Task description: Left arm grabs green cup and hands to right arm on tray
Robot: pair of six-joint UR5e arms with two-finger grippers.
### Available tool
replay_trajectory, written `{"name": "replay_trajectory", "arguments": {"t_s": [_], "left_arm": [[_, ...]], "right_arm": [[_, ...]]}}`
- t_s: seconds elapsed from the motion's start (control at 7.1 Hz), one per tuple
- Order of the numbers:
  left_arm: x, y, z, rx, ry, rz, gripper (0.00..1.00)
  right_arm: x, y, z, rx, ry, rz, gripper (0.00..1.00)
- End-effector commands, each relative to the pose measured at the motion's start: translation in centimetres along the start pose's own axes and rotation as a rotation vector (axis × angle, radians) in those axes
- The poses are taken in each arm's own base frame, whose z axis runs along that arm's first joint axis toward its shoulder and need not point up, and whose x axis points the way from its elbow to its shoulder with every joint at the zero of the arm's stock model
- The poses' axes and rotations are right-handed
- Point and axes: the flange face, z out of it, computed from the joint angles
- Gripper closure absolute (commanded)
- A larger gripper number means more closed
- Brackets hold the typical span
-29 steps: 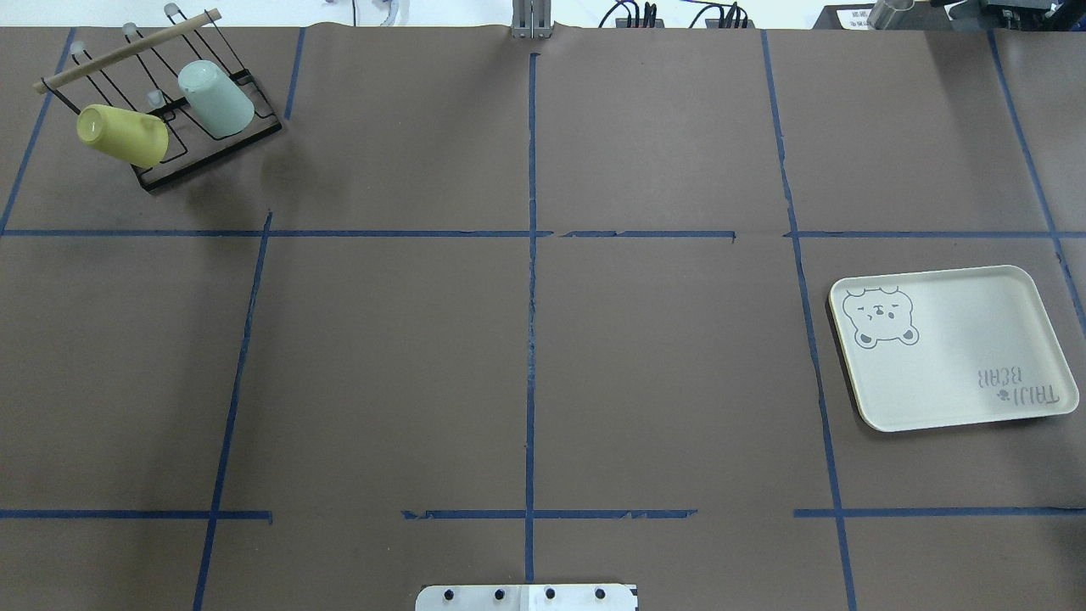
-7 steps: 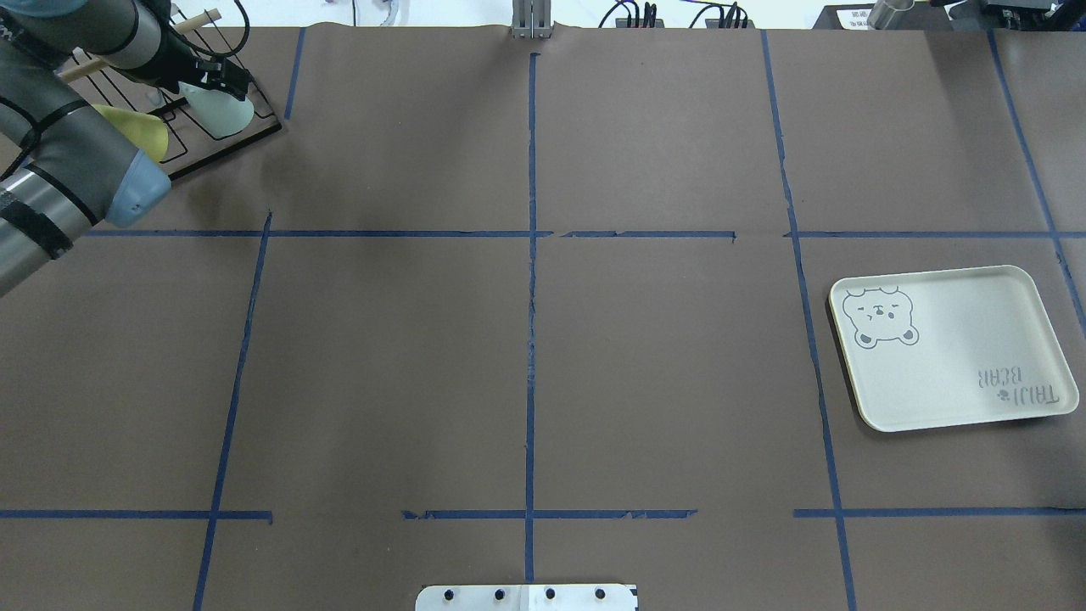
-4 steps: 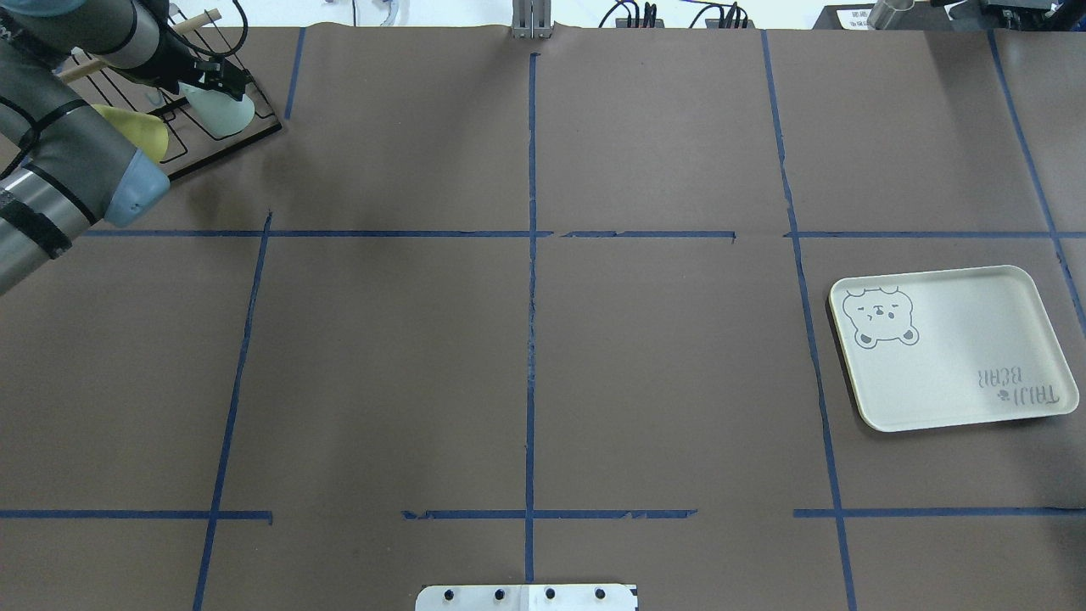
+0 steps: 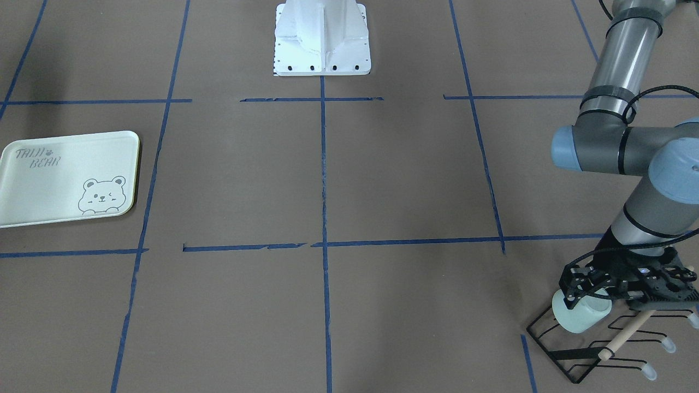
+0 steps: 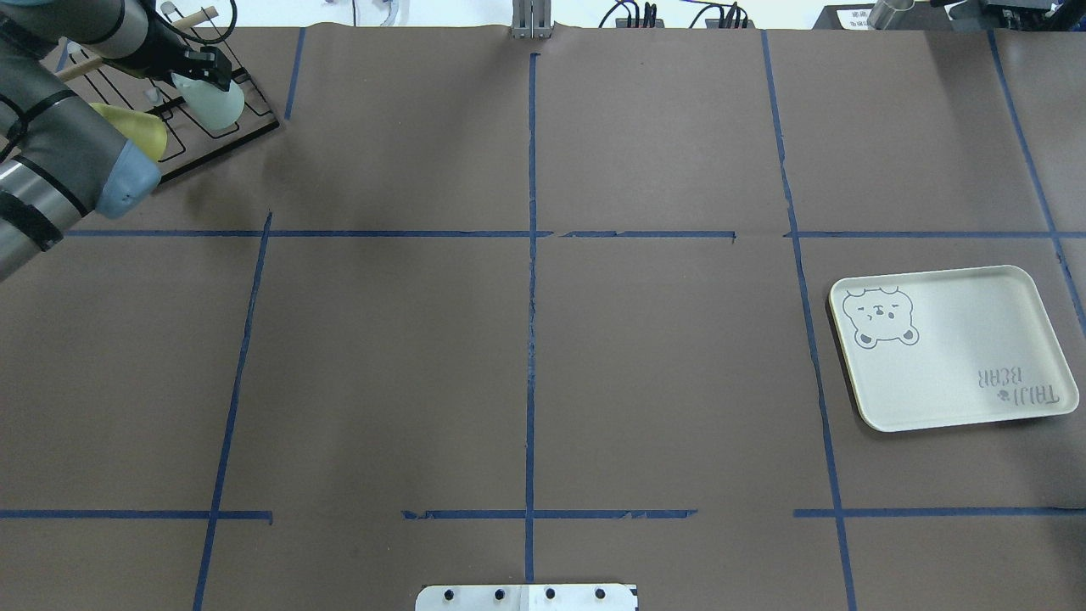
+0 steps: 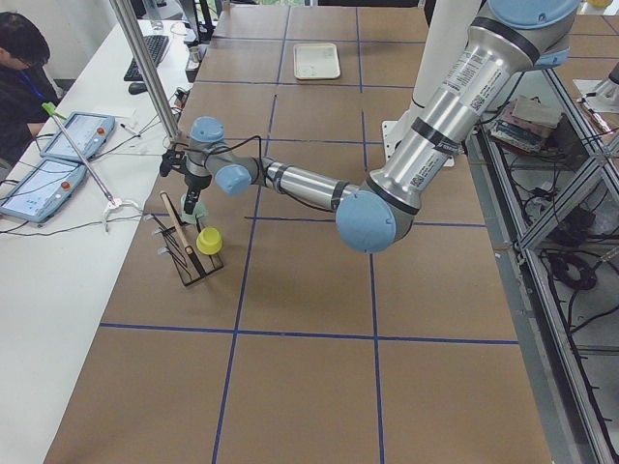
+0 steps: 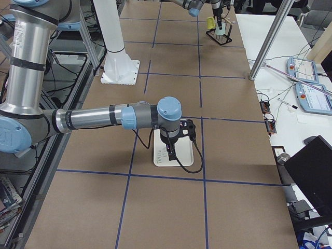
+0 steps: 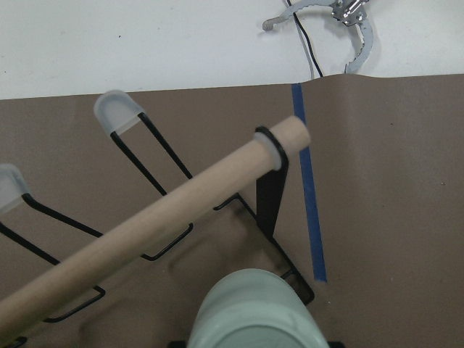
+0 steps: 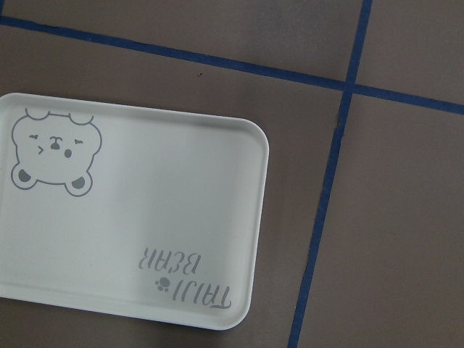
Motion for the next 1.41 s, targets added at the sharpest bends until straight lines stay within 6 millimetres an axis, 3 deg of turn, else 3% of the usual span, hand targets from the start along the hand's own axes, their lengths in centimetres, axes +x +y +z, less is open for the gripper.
{"name": "replay_trajectory", "arguments": {"t_s": [0.0,0.28,0.42,0.56,0.7,0.85,0.99,1.27], "left_arm": [[1.0,-1.2,-4.1,0.037,0.054,0.005,0.70],[0.4,-1.9,-9.6,-0.003,0.133,-0.024,0.70],[1.4,-1.9,-11.4,-0.013,0.159,-0.113,0.70],[2.6,-1.6,-12.0,-0.001,0.195,-0.231,0.70],[3.9,0.5,-11.2,-0.005,0.252,-0.328,0.70],[5.3,2.1,-11.0,0.005,0.334,-0.406,0.70],[5.4,2.7,-11.4,0.006,0.371,-0.466,0.70],[9.1,6.1,-12.8,-0.020,0.432,-0.530,0.70]], "right_arm": [[0.0,0.0,0.0,0.000,0.000,0.000,0.00],[-0.1,0.0,-0.1,0.001,0.000,-0.001,0.00],[-0.1,-0.1,-0.1,0.002,0.000,-0.001,0.00],[-0.5,-0.2,-0.1,0.004,-0.027,0.017,0.00],[-1.8,-1.5,-0.9,0.034,-0.088,0.053,0.00],[-3.5,-2.4,-1.1,0.091,-0.118,0.101,0.00],[-6.3,-3.4,-0.7,0.144,-0.154,0.155,0.00],[-13.6,-5.1,0.1,0.238,-0.277,0.263,0.00]]}}
